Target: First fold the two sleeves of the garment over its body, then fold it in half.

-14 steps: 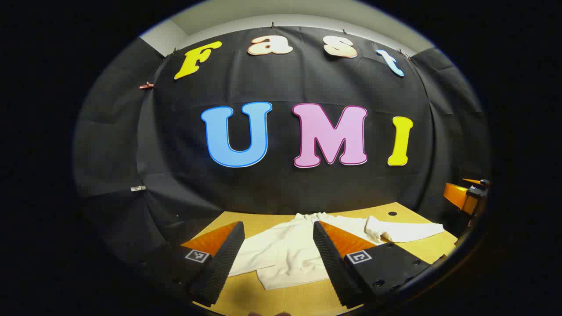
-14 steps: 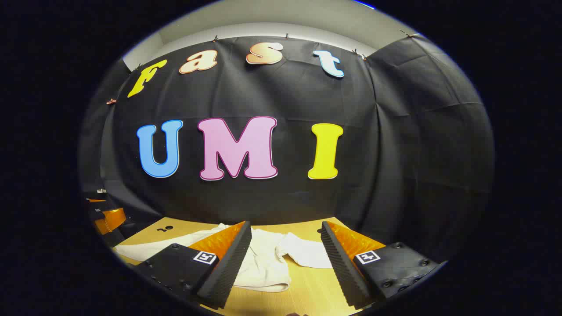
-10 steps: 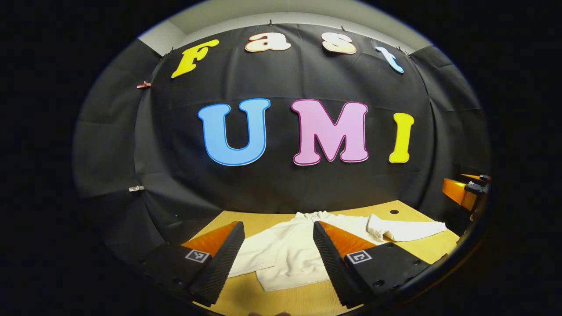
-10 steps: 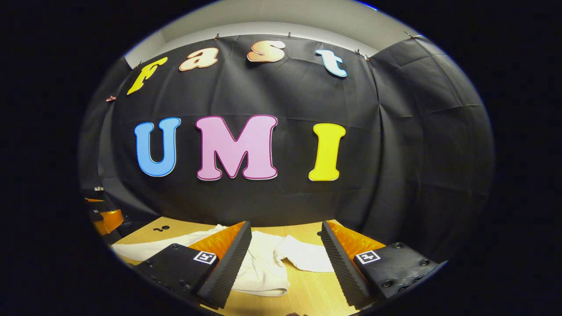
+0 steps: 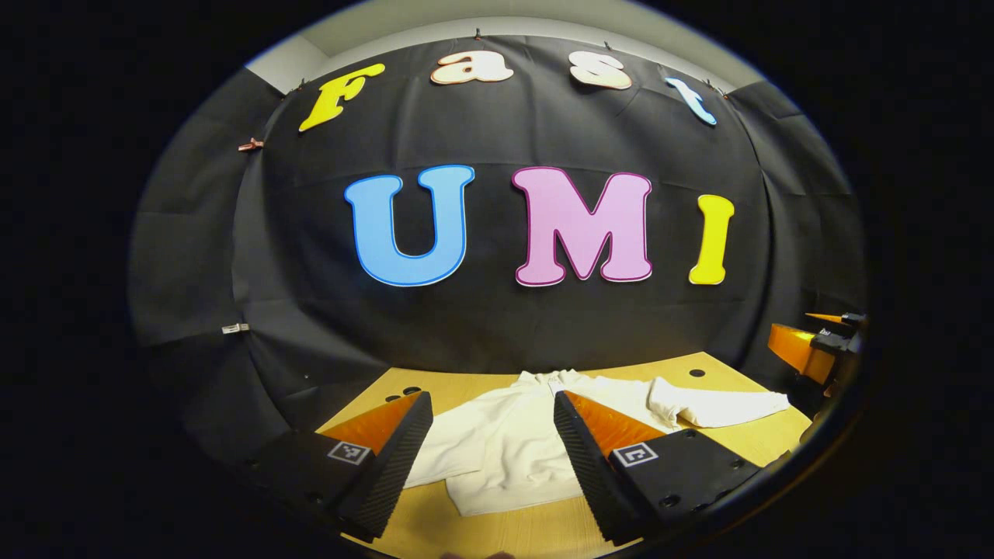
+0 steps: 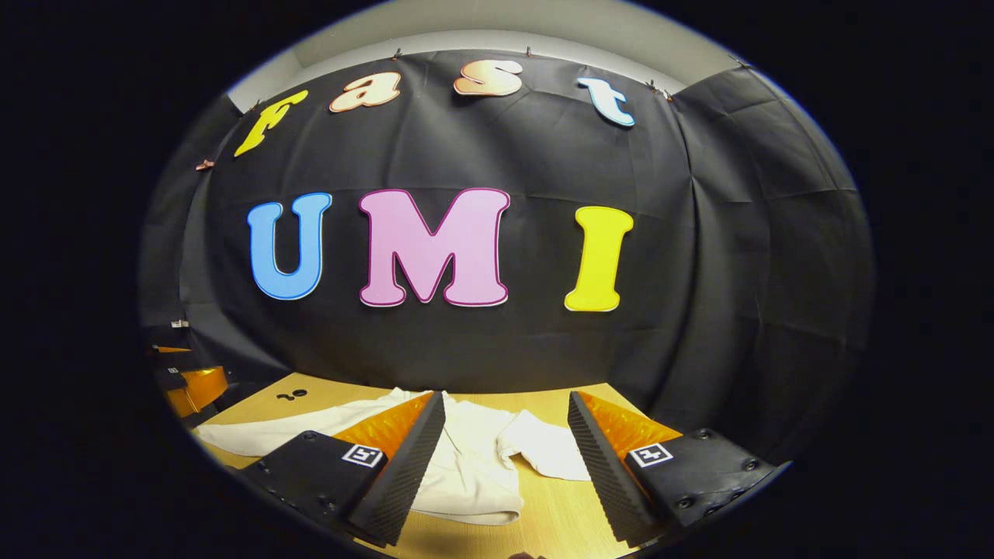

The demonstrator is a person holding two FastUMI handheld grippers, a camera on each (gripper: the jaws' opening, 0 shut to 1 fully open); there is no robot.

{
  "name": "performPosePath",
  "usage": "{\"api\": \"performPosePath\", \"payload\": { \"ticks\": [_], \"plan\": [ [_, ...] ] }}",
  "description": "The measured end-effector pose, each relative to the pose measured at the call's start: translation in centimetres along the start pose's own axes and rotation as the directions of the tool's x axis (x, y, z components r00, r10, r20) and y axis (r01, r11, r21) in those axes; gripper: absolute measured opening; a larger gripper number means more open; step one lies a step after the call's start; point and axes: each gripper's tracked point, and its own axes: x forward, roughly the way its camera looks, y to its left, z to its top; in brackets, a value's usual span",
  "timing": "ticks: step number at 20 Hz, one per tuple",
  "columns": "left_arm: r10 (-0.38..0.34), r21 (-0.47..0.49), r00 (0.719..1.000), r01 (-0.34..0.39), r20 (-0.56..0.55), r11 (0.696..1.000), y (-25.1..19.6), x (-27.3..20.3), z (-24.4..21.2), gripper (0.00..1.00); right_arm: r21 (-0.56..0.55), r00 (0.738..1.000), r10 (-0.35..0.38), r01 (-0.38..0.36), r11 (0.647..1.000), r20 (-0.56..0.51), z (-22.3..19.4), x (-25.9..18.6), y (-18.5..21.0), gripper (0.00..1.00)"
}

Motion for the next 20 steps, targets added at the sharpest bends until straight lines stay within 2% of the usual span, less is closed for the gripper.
{"api": "performPosePath", "payload": {
  "ticks": [9, 12, 20],
  "plan": [
    [-0.009, 0.010, 1.000, 0.009, -0.011, 1.000, -0.4, 0.1, -0.8, 0.97, -0.016, 1.000, 0.018, -0.018, 1.000, -0.014, -0.3, 0.7, 0.4, 0.98],
    [-0.006, 0.017, 1.000, 0.007, -0.020, 1.000, -0.4, 0.0, -0.9, 0.97, 0.013, 0.998, 0.053, -0.052, 0.999, -0.030, -0.5, 1.8, 0.2, 0.98],
    [0.005, 0.023, 1.000, -0.004, -0.020, 1.000, -0.9, 0.0, -1.4, 0.97, -0.022, 0.988, -0.109, 0.107, 0.994, -0.113, -2.5, 5.8, -9.2, 0.97]
  ]
}}
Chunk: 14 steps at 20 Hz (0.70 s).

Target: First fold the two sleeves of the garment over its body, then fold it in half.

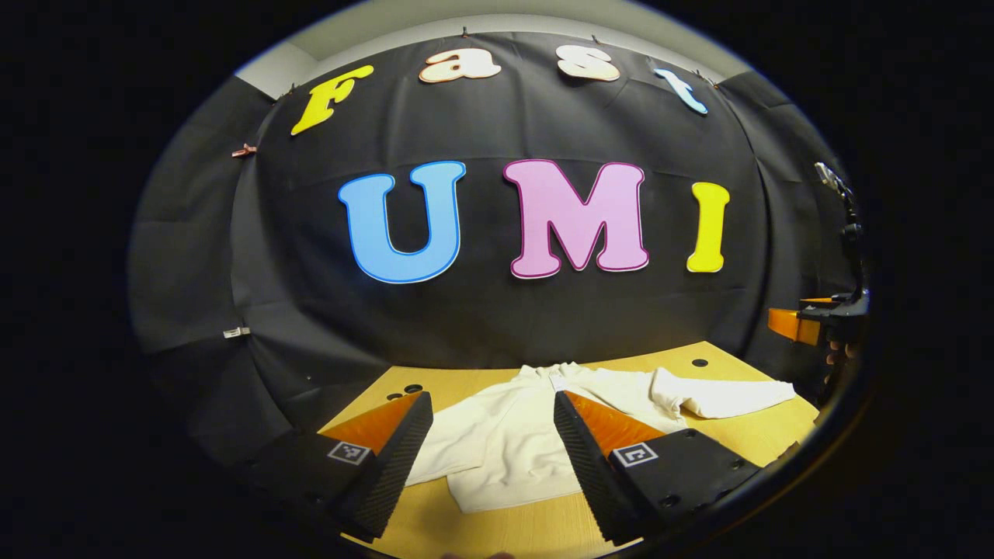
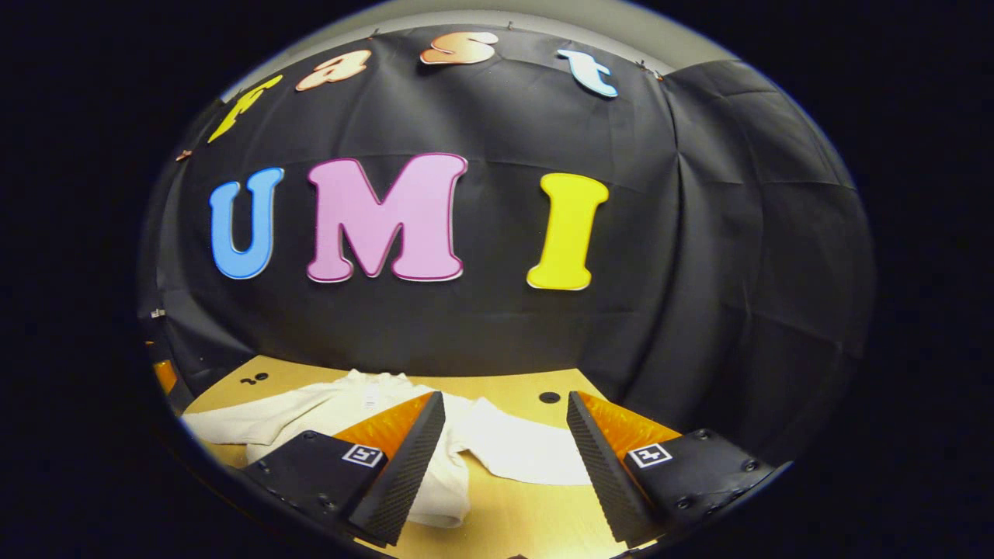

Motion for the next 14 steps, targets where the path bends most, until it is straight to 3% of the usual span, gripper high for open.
{"api": "performPosePath", "payload": {
  "ticks": [4, 8, 11, 14],
  "plan": [
    [0.002, 0.005, 0.999, -0.001, -0.035, 1.000, -0.7, 0.0, -1.1, 0.97, 0.016, 0.994, -0.100, 0.101, 0.995, -0.051, -1.7, 2.3, -5.2, 0.98],
    [-0.006, -0.014, 0.999, 0.005, -0.051, 1.000, -1.6, 0.0, -0.9, 0.97, 0.015, 0.971, -0.178, 0.182, 0.983, -0.157, -5.2, 4.0, -10.5, 0.98],
    [-0.006, -0.006, 0.998, 0.005, -0.062, 1.000, -2.3, 0.5, -1.2, 0.97, 0.017, 0.945, -0.243, 0.253, 0.967, -0.220, -8.2, 5.0, -14.4, 0.98],
    [-0.016, 0.002, 0.998, 0.017, -0.055, 1.000, -2.8, 0.5, -1.0, 0.97, 0.041, 0.901, -0.316, 0.343, 0.938, -0.296, -11.8, 5.5, -18.3, 0.97]
  ]
}}
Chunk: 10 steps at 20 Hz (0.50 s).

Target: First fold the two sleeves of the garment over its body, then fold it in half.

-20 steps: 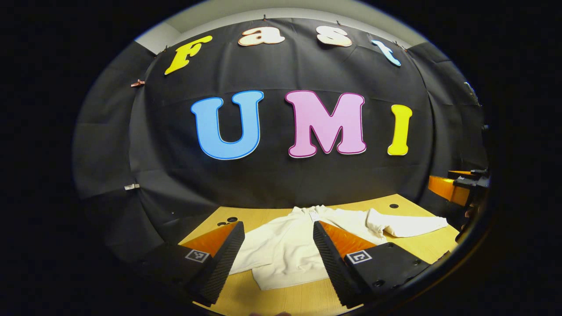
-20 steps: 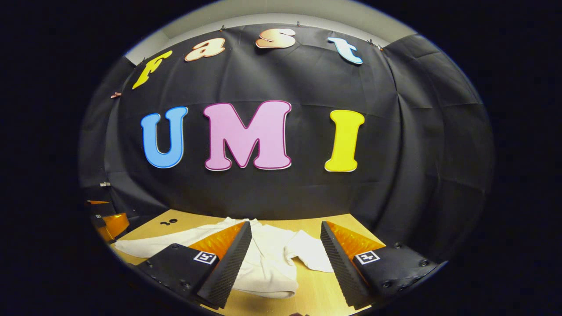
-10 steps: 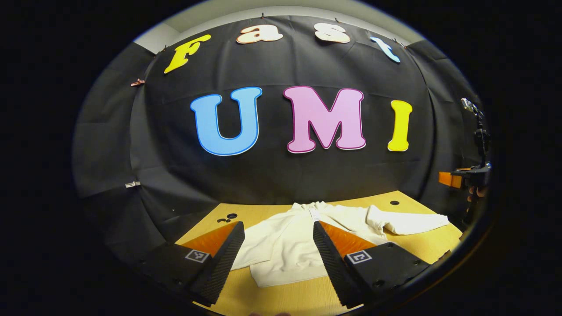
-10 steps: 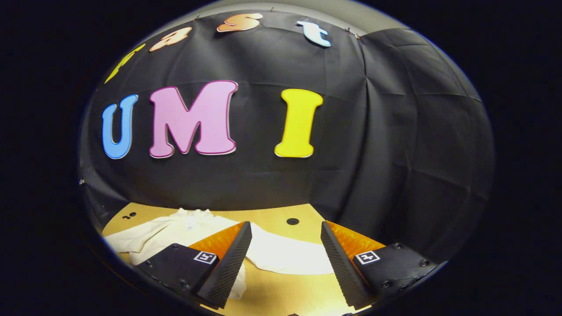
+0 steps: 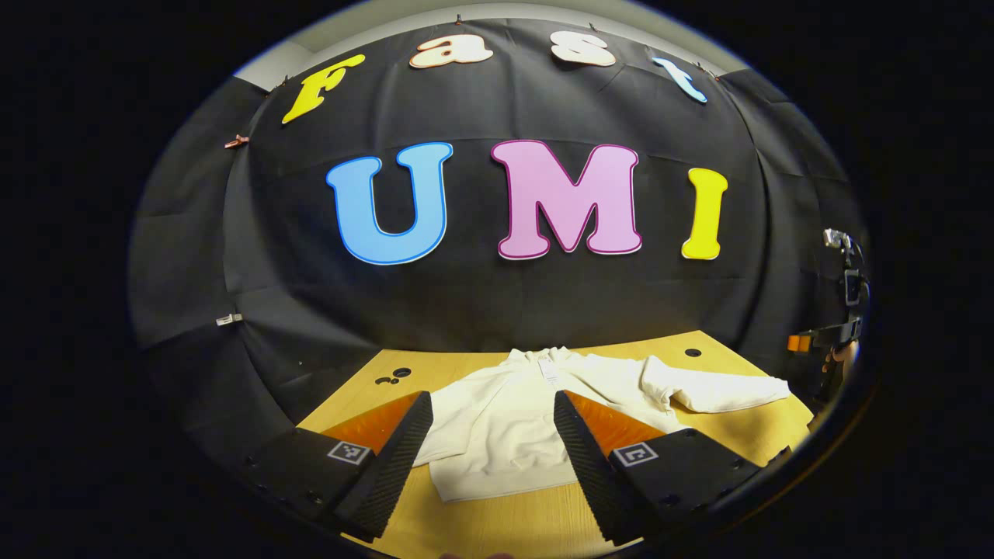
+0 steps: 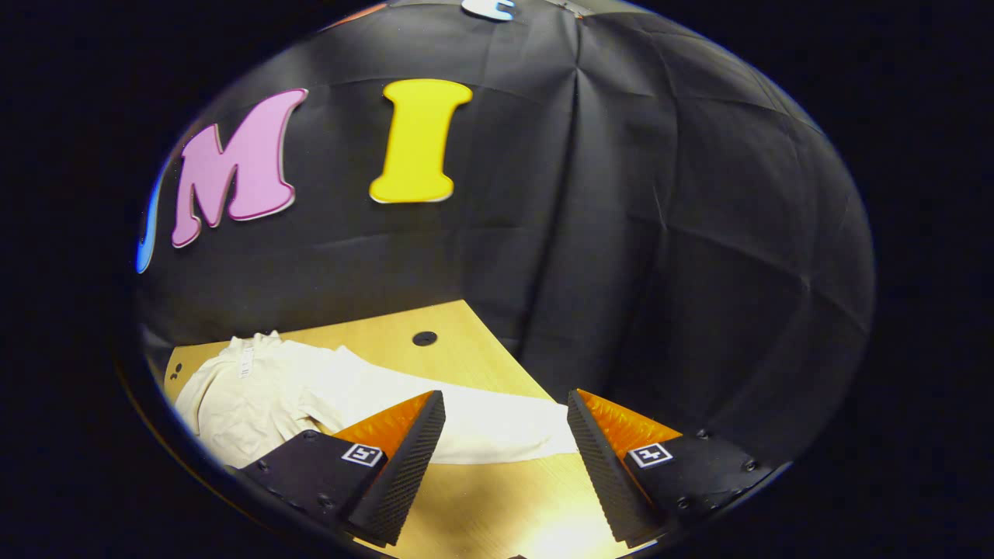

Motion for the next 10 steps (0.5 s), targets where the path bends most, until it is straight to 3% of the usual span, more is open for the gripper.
{"api": "performPosePath", "payload": {
  "ticks": [7, 10],
  "plan": [
    [0.008, 0.029, 0.999, -0.007, -0.033, 1.000, -0.1, 0.8, -0.8, 0.97, 0.029, 0.981, -0.127, 0.133, 0.991, -0.144, -5.0, 5.3, -5.0, 0.98],
    [0.010, 0.032, 0.999, -0.009, -0.041, 0.999, 0.0, 0.9, -1.1, 0.97, -0.013, 0.965, -0.165, 0.166, 0.986, -0.202, -7.6, 6.9, -6.1, 0.98]
  ]
}}
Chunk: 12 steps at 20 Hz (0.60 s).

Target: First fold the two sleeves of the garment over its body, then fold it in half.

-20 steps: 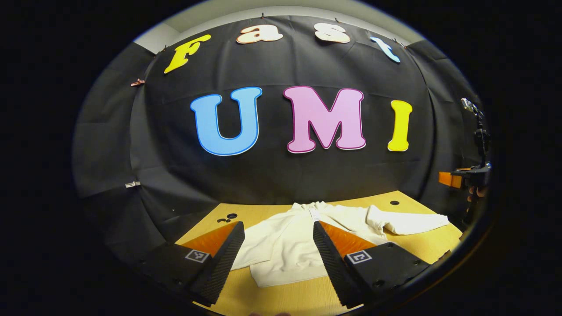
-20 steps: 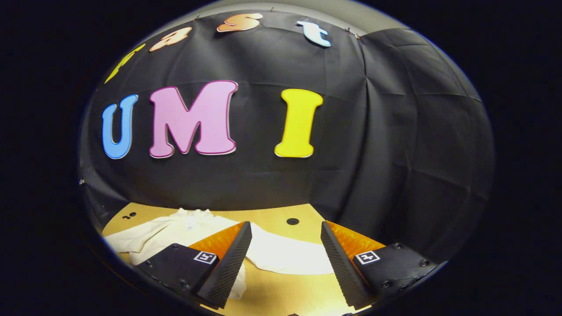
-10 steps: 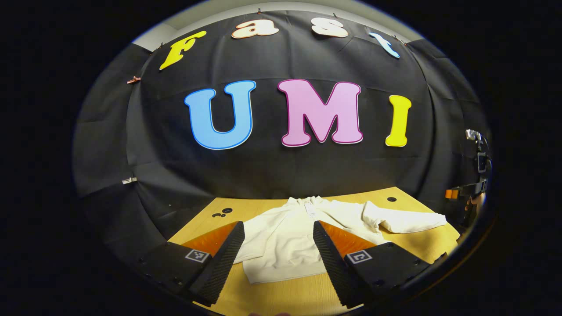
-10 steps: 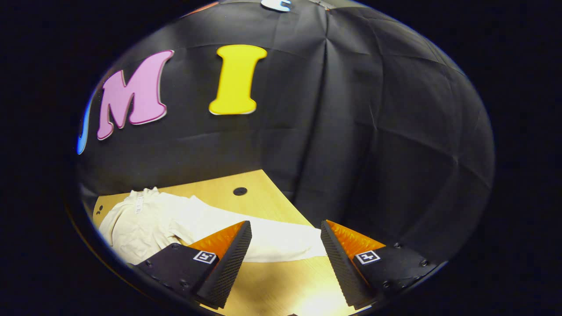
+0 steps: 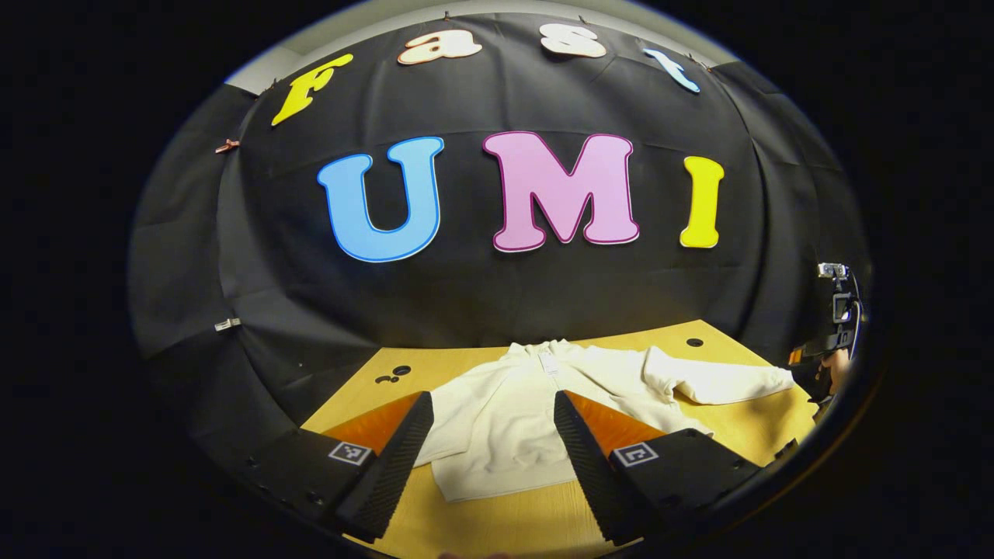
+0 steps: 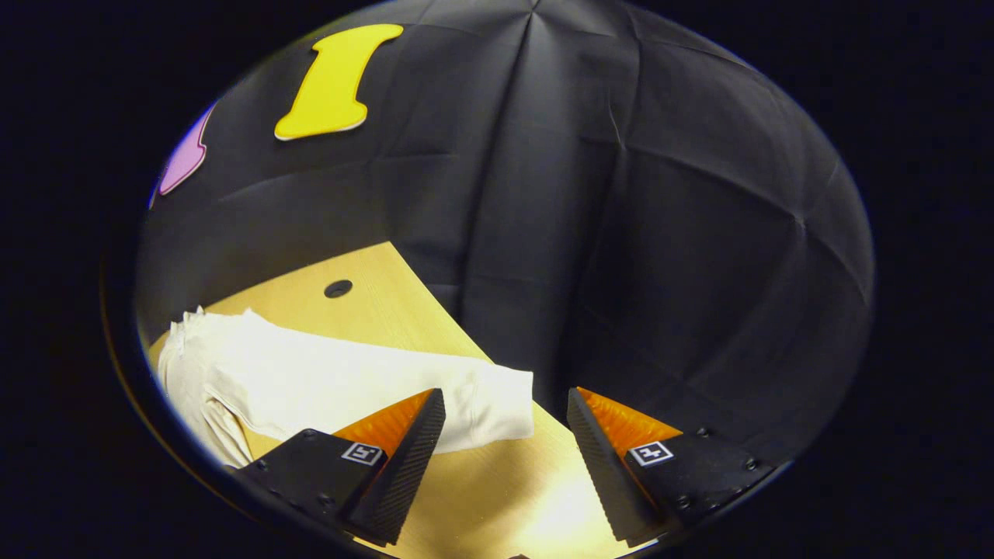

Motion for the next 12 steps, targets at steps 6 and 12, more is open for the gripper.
{"api": "performPosePath", "payload": {
  "ticks": [6, 12],
  "plan": [
    [0.032, -0.005, 0.999, -0.033, -0.036, 0.999, 1.0, 0.5, -1.3, 0.99, 0.016, 0.994, -0.027, 0.029, 0.999, -0.110, -2.8, 2.2, -0.5, 0.98],
    [0.036, -0.035, 0.995, -0.039, -0.094, 0.999, 0.9, 1.2, -2.7, 0.99, 0.032, 0.985, -0.023, 0.029, 0.999, -0.172, -2.6, 2.1, -0.7, 0.98]
  ]
}}
